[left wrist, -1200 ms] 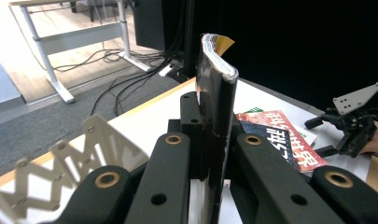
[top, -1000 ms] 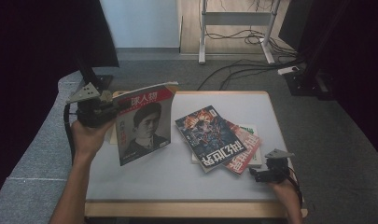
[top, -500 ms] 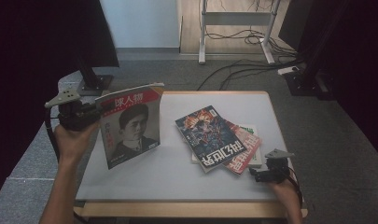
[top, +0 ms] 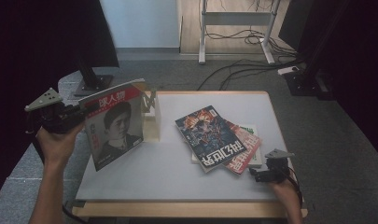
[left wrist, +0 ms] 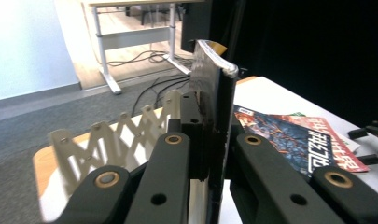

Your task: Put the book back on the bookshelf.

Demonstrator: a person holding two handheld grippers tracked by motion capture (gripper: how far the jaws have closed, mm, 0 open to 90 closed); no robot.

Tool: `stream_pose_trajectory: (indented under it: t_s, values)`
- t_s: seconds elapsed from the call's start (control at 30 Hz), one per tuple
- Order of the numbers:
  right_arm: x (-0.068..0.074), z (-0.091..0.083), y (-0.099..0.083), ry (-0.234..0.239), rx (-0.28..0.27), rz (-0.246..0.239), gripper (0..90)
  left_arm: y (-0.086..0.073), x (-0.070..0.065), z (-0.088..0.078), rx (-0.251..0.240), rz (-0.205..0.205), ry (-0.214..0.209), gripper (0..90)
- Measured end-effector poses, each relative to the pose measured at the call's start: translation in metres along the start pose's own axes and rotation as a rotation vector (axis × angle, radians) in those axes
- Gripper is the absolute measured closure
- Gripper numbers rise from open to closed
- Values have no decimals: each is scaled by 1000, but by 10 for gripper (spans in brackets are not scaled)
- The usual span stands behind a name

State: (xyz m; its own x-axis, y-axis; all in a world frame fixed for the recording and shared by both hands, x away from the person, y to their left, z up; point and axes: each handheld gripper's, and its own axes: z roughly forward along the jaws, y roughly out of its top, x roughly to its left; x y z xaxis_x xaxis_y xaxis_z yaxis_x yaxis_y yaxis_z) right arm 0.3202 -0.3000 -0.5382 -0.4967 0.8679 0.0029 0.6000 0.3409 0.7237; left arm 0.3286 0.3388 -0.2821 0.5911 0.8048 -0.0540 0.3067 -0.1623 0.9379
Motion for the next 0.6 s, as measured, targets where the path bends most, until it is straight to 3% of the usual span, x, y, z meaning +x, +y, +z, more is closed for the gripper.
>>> stream_pose_trajectory:
  t_s: [0.6]
  values:
    - [0, 0, 0, 0, 1, 1, 0, -11, 22, -36, -5, -39, 95, 869]
